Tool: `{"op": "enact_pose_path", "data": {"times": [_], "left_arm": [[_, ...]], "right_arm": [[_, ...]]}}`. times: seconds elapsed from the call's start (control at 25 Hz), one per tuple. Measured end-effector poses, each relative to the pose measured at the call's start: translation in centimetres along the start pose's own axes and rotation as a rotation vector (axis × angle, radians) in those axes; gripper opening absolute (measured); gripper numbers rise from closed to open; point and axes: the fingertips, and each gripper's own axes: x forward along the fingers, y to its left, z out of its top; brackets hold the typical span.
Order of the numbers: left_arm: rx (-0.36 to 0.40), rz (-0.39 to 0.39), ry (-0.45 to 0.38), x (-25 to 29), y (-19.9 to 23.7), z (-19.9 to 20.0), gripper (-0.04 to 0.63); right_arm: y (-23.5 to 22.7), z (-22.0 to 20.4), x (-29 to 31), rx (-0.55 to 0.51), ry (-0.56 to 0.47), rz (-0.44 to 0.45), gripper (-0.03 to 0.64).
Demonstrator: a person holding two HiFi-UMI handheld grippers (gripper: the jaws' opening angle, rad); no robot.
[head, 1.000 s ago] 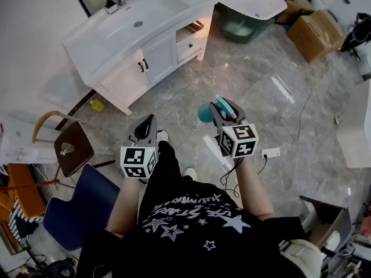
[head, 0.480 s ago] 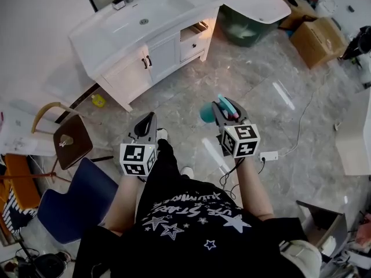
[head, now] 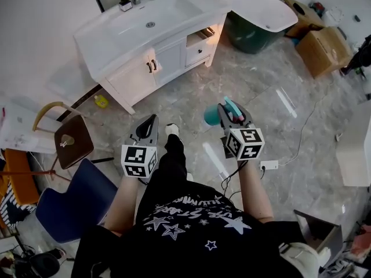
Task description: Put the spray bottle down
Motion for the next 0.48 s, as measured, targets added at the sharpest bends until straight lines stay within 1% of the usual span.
{"op": "enact_pose_path", "data": {"times": [0.2,0.48], "left_arm": [[0.000,-0.002,0.006,4.3,1.6,1.1,0.015],[-0.006,-0.015,-0.006,13.2,5.1,3.3,0.015]], "right_arm": [[-2.5,1.2,3.1,0.019,-0.001,-0.020,0.160],[-6.4,3.5,10.3,0.011,0.010,-0.037,0.160]]}}
